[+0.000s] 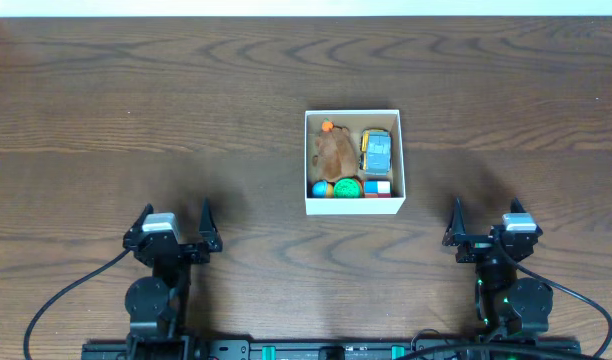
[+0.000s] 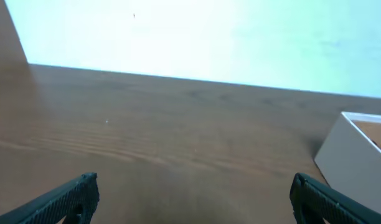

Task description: Pack container

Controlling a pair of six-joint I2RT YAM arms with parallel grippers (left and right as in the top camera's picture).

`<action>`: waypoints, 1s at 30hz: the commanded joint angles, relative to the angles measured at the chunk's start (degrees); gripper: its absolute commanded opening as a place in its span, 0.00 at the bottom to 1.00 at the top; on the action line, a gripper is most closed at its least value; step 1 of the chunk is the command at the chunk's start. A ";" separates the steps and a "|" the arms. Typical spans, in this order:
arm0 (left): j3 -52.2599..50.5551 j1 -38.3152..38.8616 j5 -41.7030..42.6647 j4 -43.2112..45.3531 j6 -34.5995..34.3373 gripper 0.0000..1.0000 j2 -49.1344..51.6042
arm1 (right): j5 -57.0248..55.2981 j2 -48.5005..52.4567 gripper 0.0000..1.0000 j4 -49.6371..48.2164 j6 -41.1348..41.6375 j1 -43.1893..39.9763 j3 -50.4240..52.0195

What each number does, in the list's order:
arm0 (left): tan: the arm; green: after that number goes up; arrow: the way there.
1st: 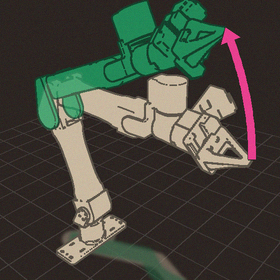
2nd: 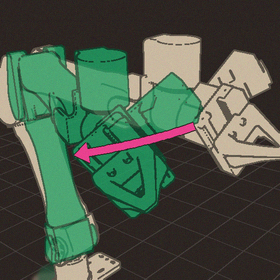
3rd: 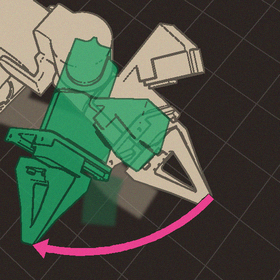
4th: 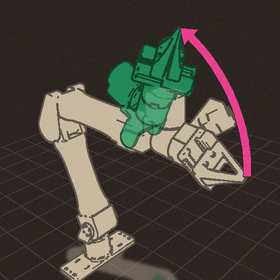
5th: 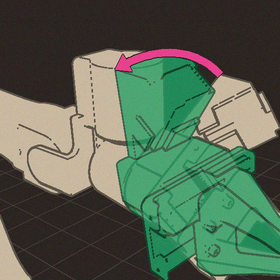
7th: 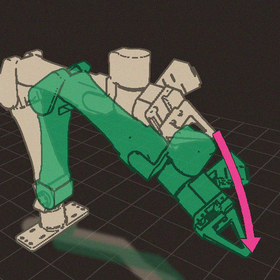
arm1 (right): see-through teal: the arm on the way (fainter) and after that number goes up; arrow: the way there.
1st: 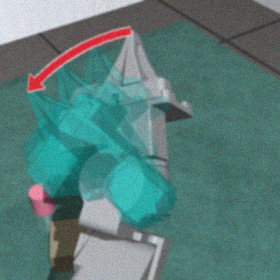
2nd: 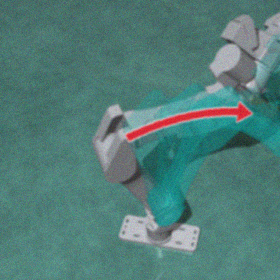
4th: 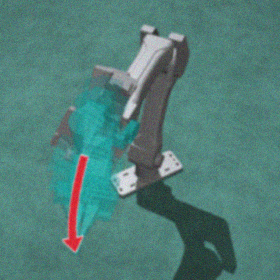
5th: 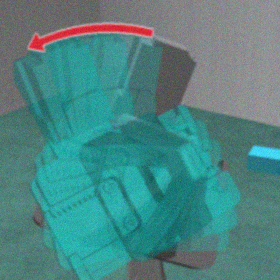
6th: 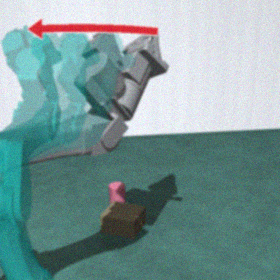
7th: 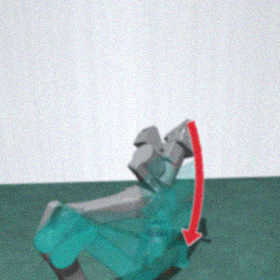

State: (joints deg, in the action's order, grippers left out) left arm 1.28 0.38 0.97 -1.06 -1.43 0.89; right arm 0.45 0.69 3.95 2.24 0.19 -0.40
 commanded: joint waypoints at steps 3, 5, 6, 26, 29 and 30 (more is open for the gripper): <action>-1.05 -0.48 -3.02 -0.26 2.03 0.98 -0.79 | -0.20 -0.31 0.99 0.26 -1.03 0.31 0.09; -1.05 -0.48 -2.95 -1.99 1.70 0.98 -0.79 | -0.20 -0.31 0.99 0.26 -1.03 0.31 0.09; -1.05 -0.48 -2.93 -3.08 1.09 0.98 -0.79 | -0.20 -0.31 0.99 0.26 -1.03 0.31 0.09; -1.05 -0.48 -2.95 -2.95 0.50 0.98 -0.66 | -0.20 -0.31 0.99 0.26 -1.03 0.31 0.09; -1.05 -0.48 -2.95 -2.95 0.50 0.98 -0.66 | -0.20 -0.31 0.99 0.26 -1.03 0.31 0.09; -1.05 -0.48 -2.95 -2.95 0.50 0.98 -0.66 | -0.20 -0.31 0.99 0.26 -1.03 0.31 0.09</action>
State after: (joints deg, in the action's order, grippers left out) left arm 1.21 0.21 -0.05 -1.63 -1.04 0.62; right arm 0.45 0.69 3.97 2.24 0.19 -0.40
